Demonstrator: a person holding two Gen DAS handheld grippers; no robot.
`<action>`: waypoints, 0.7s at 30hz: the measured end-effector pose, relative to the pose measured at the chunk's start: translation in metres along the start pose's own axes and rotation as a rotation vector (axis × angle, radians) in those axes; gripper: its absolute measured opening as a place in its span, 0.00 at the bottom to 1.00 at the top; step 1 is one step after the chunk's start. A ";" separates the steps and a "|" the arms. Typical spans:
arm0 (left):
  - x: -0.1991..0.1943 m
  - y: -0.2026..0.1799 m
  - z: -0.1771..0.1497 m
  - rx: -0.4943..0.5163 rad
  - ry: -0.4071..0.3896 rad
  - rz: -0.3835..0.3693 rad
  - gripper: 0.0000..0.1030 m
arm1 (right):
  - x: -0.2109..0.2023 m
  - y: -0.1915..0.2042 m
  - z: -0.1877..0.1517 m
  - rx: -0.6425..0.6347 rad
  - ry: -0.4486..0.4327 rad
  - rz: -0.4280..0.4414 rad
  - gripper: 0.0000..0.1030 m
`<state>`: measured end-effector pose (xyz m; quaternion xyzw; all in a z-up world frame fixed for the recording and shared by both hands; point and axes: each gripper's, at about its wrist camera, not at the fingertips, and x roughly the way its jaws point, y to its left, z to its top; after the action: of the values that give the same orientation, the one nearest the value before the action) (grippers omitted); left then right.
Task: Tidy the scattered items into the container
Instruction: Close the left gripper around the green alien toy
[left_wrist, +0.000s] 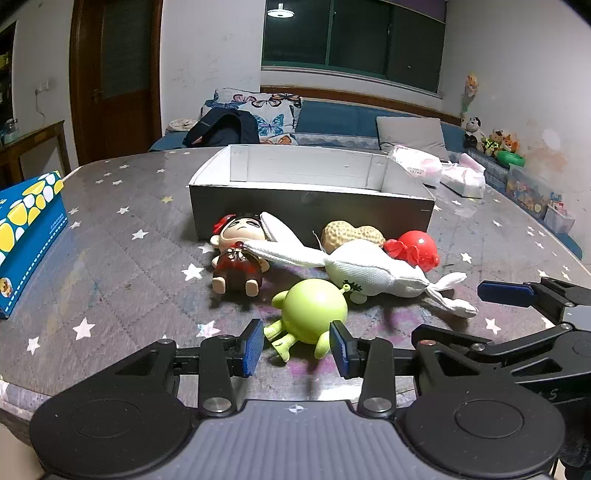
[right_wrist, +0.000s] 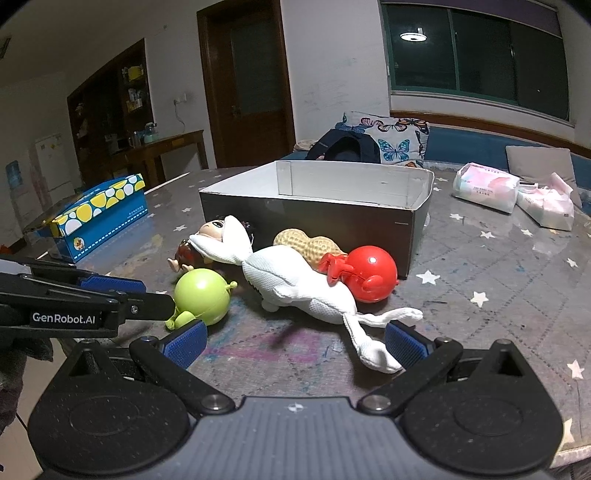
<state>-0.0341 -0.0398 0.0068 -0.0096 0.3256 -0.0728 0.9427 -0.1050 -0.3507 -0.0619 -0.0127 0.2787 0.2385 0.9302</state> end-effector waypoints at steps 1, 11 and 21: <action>0.000 0.000 0.001 0.000 0.000 -0.001 0.40 | 0.000 0.000 0.000 -0.002 0.000 0.000 1.00; -0.001 0.002 0.003 -0.001 0.002 0.005 0.40 | 0.004 0.006 0.001 -0.021 0.005 0.015 1.00; 0.002 0.002 0.003 0.002 0.010 0.007 0.40 | 0.007 0.012 0.001 -0.047 0.016 0.029 1.00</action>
<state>-0.0304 -0.0384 0.0082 -0.0070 0.3302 -0.0701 0.9413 -0.1051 -0.3368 -0.0632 -0.0326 0.2807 0.2583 0.9238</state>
